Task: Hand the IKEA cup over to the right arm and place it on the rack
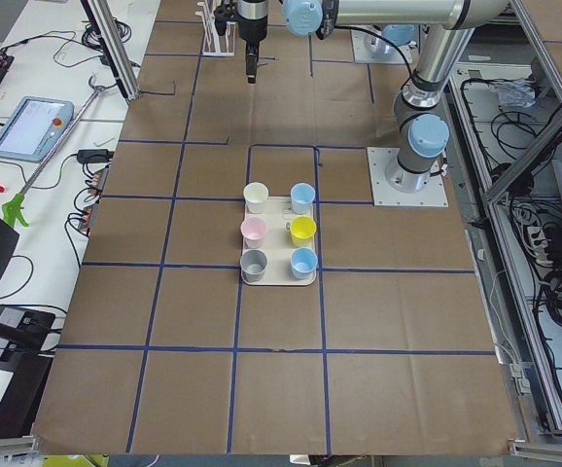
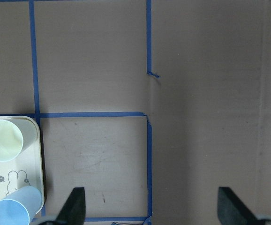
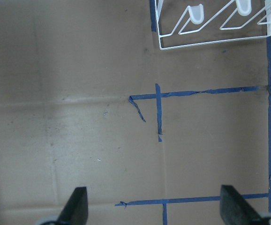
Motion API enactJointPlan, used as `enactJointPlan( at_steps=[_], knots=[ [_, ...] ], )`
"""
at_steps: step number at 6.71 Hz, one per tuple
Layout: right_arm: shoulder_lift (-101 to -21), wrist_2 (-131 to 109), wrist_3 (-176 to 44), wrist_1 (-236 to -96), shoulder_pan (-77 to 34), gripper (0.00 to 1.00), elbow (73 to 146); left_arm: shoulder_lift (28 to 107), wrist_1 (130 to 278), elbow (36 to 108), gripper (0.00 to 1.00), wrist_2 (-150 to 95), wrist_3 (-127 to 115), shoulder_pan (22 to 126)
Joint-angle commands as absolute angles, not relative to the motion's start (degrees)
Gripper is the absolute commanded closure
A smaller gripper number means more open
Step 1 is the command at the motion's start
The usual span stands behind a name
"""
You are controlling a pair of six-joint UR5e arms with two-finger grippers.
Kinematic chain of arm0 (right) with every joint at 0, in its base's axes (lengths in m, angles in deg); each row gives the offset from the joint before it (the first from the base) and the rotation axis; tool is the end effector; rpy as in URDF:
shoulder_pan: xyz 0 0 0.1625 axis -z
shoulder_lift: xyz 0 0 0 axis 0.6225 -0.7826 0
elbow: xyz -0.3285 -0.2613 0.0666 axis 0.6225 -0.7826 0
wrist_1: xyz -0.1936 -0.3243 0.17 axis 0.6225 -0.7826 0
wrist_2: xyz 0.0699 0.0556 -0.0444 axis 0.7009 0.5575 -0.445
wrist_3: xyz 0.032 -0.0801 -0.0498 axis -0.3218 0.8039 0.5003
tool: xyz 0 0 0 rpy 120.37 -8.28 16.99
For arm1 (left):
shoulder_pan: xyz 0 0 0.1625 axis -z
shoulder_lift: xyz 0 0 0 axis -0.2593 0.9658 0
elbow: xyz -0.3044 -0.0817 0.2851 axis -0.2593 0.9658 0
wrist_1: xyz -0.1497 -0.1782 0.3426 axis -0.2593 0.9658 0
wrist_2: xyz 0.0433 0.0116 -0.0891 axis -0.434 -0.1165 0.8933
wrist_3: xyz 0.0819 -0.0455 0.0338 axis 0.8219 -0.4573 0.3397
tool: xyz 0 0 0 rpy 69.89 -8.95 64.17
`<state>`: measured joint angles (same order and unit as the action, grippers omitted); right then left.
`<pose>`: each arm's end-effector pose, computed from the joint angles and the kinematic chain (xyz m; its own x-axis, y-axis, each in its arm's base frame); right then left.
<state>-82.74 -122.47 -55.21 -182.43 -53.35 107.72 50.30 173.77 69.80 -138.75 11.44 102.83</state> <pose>0.1515 -0.4806 0.4996 -0.9973 0.0653 -0.0326 0.0673 0.9956 -0.0647 -0.1141 -0.5195 0.4858 -0.9999 0.0096 0.0037 0.0094 0.9987 -0.0497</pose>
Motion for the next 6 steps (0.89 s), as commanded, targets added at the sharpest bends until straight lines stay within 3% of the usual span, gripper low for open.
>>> enactJointPlan(
  at_steps=[1, 6],
  knots=[
    [-82.7, -122.5, -55.2, -182.4, -53.3, 0.00, 107.7, 50.3, 173.8, 69.8, 0.00, -138.7, 11.5, 102.8],
    [-82.7, -122.5, -55.2, -182.4, -53.3, 0.00, 107.8, 49.8, 173.6, 72.1, 0.00, -138.5, 12.4, 102.2]
  ],
)
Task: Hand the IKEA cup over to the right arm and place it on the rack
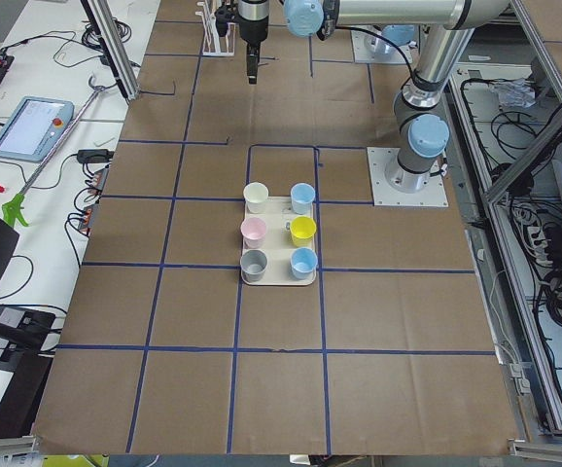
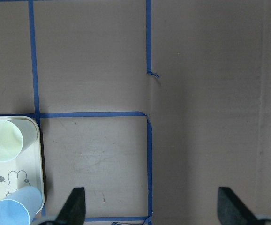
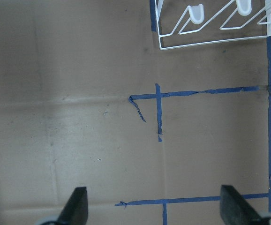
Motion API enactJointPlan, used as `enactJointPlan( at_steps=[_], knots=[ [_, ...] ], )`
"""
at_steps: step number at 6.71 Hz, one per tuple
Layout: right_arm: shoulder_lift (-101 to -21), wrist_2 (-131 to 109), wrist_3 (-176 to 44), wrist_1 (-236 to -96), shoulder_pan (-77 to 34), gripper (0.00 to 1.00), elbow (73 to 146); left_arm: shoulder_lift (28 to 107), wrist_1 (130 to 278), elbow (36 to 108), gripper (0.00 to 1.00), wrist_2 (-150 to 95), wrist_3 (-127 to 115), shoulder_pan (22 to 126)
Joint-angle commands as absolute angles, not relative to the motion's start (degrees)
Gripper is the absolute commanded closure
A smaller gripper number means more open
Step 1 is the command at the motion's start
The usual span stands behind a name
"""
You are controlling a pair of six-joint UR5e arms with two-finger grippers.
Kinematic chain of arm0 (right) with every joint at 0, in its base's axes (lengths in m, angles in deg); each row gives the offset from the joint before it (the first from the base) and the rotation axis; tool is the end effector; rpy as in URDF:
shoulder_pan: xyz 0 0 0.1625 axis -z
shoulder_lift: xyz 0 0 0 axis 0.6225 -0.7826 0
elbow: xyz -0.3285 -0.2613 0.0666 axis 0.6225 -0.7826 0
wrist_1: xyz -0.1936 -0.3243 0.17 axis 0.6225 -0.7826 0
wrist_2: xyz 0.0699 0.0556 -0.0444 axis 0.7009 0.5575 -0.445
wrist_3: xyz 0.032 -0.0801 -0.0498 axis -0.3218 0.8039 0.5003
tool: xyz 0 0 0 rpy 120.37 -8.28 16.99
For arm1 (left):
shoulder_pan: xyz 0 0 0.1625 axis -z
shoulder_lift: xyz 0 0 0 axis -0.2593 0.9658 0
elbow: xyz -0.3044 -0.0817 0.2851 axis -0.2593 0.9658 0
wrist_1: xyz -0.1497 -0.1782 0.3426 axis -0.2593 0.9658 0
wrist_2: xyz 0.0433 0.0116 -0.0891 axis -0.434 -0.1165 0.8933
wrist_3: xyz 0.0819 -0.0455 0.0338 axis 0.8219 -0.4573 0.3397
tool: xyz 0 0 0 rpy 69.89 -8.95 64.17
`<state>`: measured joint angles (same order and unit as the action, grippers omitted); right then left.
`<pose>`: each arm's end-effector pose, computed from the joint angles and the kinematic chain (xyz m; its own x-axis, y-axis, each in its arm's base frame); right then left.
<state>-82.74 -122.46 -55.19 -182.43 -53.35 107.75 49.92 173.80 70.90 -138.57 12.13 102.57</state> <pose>0.1515 -0.4806 0.4993 -0.9973 0.0650 -0.0327 0.0670 0.9957 -0.0641 -0.1122 -0.5158 0.4796 -0.9998 0.0171 0.0070 0.0169 0.9992 -0.0369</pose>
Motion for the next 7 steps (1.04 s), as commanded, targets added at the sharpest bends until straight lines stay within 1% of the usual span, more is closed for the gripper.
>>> enactJointPlan(
  at_steps=[1, 3, 6, 7],
  knots=[
    [-82.7, -122.5, -55.2, -182.4, -53.3, 0.00, 107.7, 49.8, 172.2, 73.3, 0.00, -138.5, 12.7, 101.3],
    [-82.7, -122.5, -55.2, -182.4, -53.3, 0.00, 107.8, 49.5, 168.4, 77.5, 0.00, -138.5, 19.3, 95.2],
    [-82.7, -122.5, -55.2, -182.4, -53.3, 0.00, 107.8, 49.9, 162.1, 83.3, 0.00, -138.5, 34.8, 82.0],
    [-82.7, -122.5, -55.2, -182.4, -53.3, 0.00, 107.8, 50.6, 159.9, 84.6, 0.00, -138.5, 36.8, 79.7]
  ],
)
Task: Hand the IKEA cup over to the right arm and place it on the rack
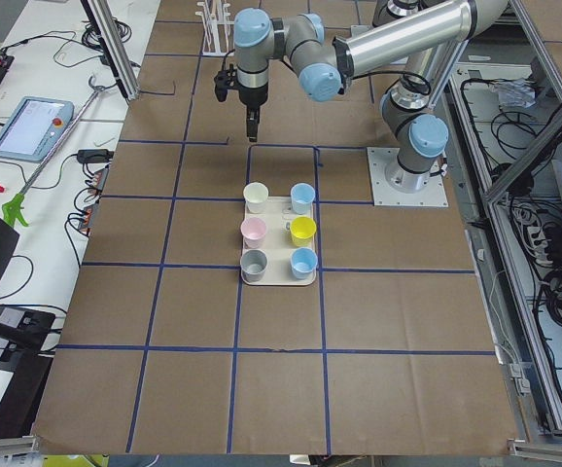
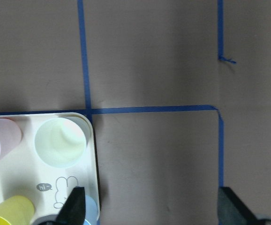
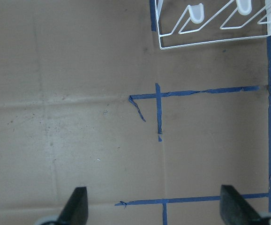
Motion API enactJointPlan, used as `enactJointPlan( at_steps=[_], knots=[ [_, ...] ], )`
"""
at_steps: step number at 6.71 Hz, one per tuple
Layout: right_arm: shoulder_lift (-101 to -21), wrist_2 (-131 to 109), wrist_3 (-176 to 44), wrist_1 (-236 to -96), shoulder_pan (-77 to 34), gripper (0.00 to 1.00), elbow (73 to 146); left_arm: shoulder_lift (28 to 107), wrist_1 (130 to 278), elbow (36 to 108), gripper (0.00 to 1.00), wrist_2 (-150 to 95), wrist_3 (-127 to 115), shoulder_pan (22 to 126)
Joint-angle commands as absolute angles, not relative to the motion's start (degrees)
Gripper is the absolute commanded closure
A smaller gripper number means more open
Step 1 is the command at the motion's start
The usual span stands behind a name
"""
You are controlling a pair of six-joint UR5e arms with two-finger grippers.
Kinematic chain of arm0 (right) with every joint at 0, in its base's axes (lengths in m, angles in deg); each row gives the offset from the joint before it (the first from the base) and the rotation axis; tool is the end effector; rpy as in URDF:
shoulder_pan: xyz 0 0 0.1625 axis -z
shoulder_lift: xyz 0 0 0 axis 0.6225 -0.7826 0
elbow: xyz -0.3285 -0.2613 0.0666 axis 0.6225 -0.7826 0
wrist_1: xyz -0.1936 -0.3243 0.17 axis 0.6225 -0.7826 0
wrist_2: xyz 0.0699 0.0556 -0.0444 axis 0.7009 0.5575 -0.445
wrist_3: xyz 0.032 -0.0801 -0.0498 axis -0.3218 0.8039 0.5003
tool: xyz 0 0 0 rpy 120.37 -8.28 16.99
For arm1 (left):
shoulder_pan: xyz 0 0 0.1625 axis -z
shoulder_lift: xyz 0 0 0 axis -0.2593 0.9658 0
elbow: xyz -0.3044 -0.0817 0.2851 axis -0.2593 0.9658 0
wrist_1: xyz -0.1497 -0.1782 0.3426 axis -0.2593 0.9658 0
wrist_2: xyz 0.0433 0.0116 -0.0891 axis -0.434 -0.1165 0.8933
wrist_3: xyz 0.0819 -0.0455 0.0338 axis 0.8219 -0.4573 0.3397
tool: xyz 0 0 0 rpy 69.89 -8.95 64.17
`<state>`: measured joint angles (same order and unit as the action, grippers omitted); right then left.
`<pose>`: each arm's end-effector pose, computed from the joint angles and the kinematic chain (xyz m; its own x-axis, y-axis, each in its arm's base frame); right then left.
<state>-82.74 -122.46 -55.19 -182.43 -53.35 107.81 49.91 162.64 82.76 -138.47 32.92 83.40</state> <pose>0.1515 -0.4805 0.4988 -0.9974 0.0650 -0.0326 0.0670 0.9958 -0.0631 0.0588 -0.5130 0.3982 -0.9990 0.0452 0.0000 0.0452 0.9986 -0.0267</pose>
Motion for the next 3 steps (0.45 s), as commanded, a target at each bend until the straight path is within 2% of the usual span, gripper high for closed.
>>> enactJointPlan(
  at_steps=[1, 3],
  knots=[
    [-82.7, -122.6, -55.2, -182.5, -53.3, 0.00, 107.8, 51.0, 157.0, 87.0, 0.00, -138.4, 36.9, 79.4],
    [-82.7, -122.6, -55.1, -182.2, -53.3, 0.00, 107.9, 54.1, 145.7, 93.0, 0.00, -138.5, 37.1, 79.4]
  ],
)
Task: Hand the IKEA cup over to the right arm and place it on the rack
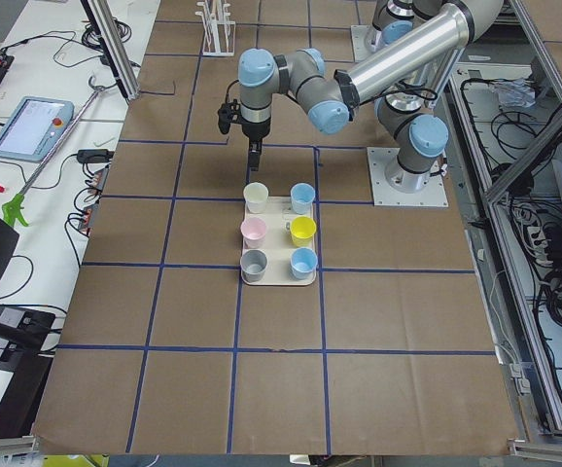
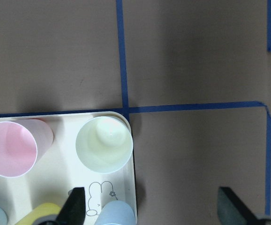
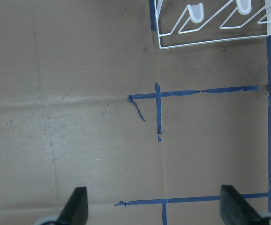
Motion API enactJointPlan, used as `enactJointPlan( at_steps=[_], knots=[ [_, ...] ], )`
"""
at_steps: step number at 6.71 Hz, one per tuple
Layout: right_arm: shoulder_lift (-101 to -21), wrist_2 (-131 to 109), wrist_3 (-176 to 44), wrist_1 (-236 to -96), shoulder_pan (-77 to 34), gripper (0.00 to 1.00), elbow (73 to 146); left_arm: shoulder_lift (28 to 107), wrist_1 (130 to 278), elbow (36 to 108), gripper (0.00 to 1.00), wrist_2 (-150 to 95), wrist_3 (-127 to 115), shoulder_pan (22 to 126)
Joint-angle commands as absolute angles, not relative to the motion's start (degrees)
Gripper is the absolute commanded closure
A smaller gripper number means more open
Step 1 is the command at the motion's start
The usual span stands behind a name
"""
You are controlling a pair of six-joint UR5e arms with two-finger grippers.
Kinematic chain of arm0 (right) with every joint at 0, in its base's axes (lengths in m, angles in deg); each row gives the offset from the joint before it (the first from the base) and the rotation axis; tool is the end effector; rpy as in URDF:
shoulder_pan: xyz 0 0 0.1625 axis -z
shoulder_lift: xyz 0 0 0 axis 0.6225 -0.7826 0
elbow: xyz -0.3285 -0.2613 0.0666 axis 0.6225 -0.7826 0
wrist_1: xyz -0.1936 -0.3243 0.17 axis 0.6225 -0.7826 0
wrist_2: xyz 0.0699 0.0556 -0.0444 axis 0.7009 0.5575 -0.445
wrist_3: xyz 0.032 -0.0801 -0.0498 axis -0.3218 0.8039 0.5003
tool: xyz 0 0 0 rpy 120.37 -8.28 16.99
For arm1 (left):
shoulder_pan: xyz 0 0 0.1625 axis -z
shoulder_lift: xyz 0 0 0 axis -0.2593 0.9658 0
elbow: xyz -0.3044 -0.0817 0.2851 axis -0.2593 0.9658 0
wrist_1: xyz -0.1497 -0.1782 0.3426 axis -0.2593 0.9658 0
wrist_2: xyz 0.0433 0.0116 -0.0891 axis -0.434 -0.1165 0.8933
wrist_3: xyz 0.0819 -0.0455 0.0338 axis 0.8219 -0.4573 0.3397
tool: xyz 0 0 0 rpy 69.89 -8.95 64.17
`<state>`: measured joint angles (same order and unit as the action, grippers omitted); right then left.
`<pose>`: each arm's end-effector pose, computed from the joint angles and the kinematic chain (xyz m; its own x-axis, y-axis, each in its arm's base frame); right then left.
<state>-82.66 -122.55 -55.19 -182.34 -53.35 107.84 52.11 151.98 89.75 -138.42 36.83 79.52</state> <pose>0.1513 -0.4808 0.4977 -0.9974 0.0652 -0.0307 0.0670 0.9960 -0.0598 0.0929 -0.5071 0.3402 -0.9989 0.0456 -0.0131 0.0462 0.9977 -0.0497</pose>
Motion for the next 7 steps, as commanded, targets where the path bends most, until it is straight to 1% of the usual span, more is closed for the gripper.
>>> enactJointPlan(
  at_steps=[1, 2, 3, 5, 7],
  knots=[
    [-82.6, -121.9, -55.3, -183.8, -53.3, 0.00, 108.0, 55.6, 145.3, 93.7, 0.00, -138.4, 37.1, 79.4],
    [-80.6, -121.7, -55.7, -189.9, -53.4, 0.00, 108.9, 56.9, 145.3, 93.8, 0.00, -138.4, 36.8, 79.5],
    [-79.1, -116.4, -56.1, -201.4, -53.5, 0.00, 110.3, 58.6, 143.8, 94.3, 0.00, -138.4, 36.7, 79.5],
    [-78.3, -108.2, -60.4, -207.7, -53.6, 0.00, 111.0, 60.5, 138.0, 96.6, 0.00, -138.6, 37.1, 79.4],
    [-79.2, -107.6, -69.4, -213.9, -53.8, 0.00, 115.3, 60.7, 138.0, 96.8, 0.00, -138.8, 37.0, 79.4]
  ],
)
